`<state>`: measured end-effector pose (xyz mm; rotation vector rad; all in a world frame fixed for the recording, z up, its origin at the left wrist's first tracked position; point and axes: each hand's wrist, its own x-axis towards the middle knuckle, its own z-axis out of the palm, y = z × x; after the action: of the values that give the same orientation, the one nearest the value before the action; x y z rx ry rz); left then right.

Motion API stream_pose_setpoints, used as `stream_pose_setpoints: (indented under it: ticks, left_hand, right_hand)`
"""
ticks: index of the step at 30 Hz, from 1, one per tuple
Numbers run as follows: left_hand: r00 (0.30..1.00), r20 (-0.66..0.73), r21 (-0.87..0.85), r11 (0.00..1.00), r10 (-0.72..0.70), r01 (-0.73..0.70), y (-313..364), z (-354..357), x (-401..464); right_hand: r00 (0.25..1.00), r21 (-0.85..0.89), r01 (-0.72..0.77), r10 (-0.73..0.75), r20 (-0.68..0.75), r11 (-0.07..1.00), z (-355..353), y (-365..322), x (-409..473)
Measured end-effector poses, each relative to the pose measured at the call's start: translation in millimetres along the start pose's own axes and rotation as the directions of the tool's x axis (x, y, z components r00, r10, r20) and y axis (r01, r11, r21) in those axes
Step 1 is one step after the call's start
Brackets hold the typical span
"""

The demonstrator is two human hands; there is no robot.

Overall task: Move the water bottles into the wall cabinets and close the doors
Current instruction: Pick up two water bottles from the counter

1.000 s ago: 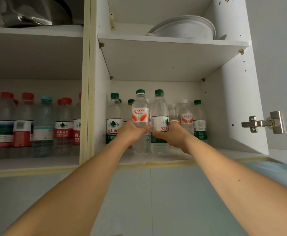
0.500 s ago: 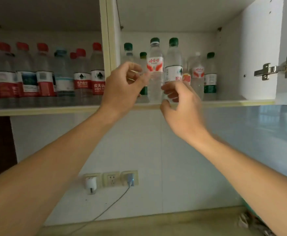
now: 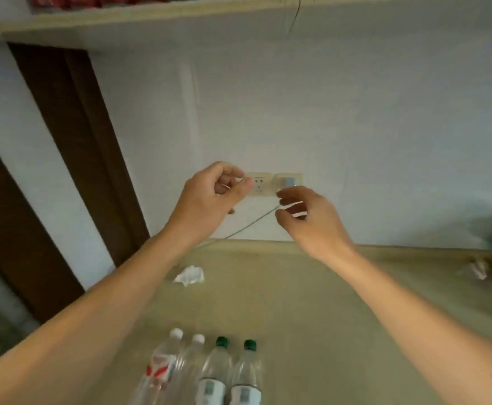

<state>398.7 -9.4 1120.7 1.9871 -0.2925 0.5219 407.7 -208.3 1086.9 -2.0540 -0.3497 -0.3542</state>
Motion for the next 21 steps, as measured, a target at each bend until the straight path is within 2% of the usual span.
stream_pose_setpoints:
  ticks: [4, 10, 18, 21]
  left_hand:
    - [0.946, 0.14, 0.136, 0.952, -0.291, 0.273, -89.1, -2.7, -55.0]
    - [0.821, 0.243, 0.28, 0.848, -0.517, 0.45, -174.3, 21.0, -109.6]
    - [0.616, 0.244, 0.588, 0.62, -0.749, 0.52, -250.6, 70.3, -133.7]
    - [0.562, 0.285, 0.648, 0.588, -0.777, 0.484, -263.2, 84.0, -142.0]
  right_hand:
    - [0.964, -0.065, -0.217, 0.225, 0.145, 0.974, 49.9, 58.5, -33.2]
    - [0.798, -0.135, -0.499, 0.515, 0.315, 0.856, 110.2, 127.9, -74.8]
    - [0.526, -0.189, -0.735, 0.724, 0.447, 0.651, 181.0, 178.8, -111.5]
    - [0.472, -0.195, -0.774, 0.753, 0.459, 0.603, 201.5, 185.8, -118.4]
